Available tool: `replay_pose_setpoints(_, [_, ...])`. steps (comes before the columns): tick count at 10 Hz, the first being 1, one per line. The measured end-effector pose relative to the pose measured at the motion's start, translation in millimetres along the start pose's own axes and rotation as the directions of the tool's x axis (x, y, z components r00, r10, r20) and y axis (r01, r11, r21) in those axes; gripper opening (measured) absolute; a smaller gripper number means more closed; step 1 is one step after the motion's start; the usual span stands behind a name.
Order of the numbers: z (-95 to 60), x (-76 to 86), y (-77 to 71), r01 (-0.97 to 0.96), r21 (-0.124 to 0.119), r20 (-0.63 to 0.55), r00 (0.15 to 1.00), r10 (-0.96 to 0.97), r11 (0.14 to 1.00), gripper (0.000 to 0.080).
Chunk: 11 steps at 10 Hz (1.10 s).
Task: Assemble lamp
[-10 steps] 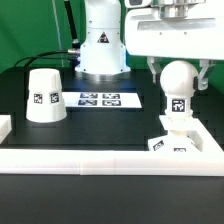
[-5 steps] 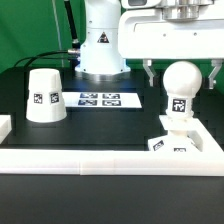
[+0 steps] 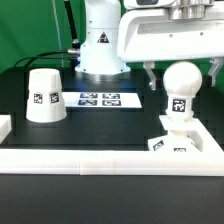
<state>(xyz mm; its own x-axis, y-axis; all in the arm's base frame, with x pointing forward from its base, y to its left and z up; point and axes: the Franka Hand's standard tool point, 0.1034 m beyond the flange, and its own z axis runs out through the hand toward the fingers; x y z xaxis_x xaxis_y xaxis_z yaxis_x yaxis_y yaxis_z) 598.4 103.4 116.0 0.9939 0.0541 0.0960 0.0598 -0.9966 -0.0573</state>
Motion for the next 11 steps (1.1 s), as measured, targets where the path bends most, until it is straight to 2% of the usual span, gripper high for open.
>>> replay_pose_setpoints(4, [-0.3, 0.6, -1.8, 0.272, -0.001, 0.005, 0.962, -0.272, 0.962, 0.0699])
replay_pose_setpoints(7, [0.1, 1.9, -3.8, 0.467, -0.008, 0.008, 0.884, -0.467, 0.884, 0.0699])
replay_pose_setpoints(11, [0.3, 2.2, -0.2, 0.688, -0.016, 0.019, 0.725, -0.688, 0.725, 0.0699])
